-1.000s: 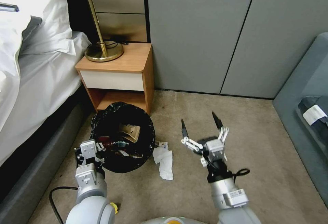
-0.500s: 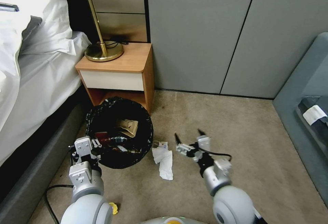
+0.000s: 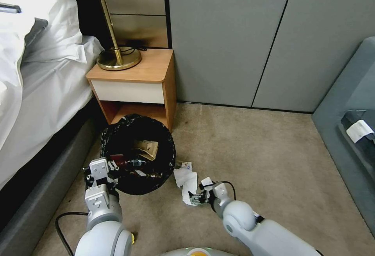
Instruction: Pick up the trash bin, then pick up the garbage from the floor and place it into the trash bin.
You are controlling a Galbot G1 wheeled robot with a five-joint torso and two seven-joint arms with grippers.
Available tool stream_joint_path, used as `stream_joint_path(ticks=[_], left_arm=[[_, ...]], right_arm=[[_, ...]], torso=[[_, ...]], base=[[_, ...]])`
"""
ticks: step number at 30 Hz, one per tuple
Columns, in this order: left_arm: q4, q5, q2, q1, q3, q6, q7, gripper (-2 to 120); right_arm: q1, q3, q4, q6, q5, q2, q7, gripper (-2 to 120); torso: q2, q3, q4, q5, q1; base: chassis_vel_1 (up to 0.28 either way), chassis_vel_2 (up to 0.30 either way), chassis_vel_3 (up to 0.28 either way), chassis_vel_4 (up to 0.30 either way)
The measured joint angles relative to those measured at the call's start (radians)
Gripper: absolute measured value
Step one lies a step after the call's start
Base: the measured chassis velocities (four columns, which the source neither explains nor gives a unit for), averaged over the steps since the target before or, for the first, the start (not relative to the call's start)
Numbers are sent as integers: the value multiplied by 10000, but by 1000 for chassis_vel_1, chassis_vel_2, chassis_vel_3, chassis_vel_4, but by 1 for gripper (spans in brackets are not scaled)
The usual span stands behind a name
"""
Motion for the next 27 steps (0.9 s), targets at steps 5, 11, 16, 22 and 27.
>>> stream_joint_path(ticks=[5, 11, 16, 22, 27], left_arm=[[97, 66, -42, 9, 13, -49, -23, 1], [200, 135, -65, -12, 112, -77, -49, 1], [260, 184, -102, -39, 189, -97, -46, 1], [244, 186, -8, 47, 169, -146, -45, 1], [219, 198, -6, 52, 203, -155, -55, 1]], right_arm=[[339, 26, -1603, 588, -643, 948, -502, 100], [336, 422, -2363, 973, -1121, 1316, -827, 100], [316, 583, -2811, 1390, -1657, 1465, -1033, 100], [384, 684, -3376, 1814, -2237, 1615, -1245, 100], [558, 736, -3722, 2158, -2656, 1755, -1352, 86]], torso=[[0, 0, 0, 3, 0], [-1, 0, -3, 1, 0], [0, -1, -3, 0, 0], [0, -2, -1, 2, 0], [0, -2, 0, 5, 0]], base=[[0, 0, 0, 0], [0, 0, 0, 0], [0, 0, 0, 0], [0, 0, 0, 0], [0, 0, 0, 0]])
